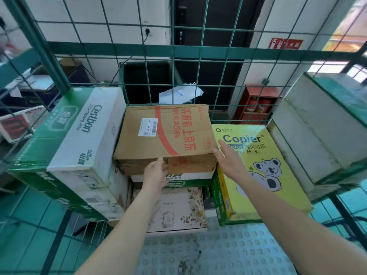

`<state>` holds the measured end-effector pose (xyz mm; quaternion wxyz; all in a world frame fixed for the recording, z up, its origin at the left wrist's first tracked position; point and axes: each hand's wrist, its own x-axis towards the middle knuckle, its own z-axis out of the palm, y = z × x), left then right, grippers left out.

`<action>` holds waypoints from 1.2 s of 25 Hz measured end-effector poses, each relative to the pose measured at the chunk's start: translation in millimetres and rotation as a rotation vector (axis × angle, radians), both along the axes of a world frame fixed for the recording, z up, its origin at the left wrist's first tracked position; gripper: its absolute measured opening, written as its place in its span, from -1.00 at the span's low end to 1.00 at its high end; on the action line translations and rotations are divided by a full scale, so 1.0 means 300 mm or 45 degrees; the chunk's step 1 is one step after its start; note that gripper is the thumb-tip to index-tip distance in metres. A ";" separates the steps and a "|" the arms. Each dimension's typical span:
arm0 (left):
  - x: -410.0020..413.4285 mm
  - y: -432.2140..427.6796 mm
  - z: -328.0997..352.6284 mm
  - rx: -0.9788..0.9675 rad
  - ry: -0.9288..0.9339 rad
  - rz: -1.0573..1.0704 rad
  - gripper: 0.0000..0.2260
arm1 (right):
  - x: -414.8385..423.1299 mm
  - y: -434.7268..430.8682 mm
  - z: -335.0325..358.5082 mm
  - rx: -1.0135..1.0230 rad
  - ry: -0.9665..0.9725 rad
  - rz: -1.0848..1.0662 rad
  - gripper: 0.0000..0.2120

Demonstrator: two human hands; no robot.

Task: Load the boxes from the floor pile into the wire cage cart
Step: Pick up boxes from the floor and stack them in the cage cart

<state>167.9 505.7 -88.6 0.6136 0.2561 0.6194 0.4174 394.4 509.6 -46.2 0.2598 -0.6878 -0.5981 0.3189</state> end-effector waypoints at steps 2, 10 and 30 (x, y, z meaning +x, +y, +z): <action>0.048 -0.065 0.015 0.114 0.249 -0.174 -0.75 | -0.009 -0.138 -0.004 0.003 0.181 -0.101 -0.58; 0.350 -0.411 0.105 0.460 0.407 -0.678 -0.73 | 0.190 -0.627 -0.072 -0.128 0.576 -0.492 -0.55; 1.406 -2.232 0.309 0.273 -0.247 -1.668 -0.65 | 0.732 -2.733 0.025 0.556 1.073 -1.817 -0.83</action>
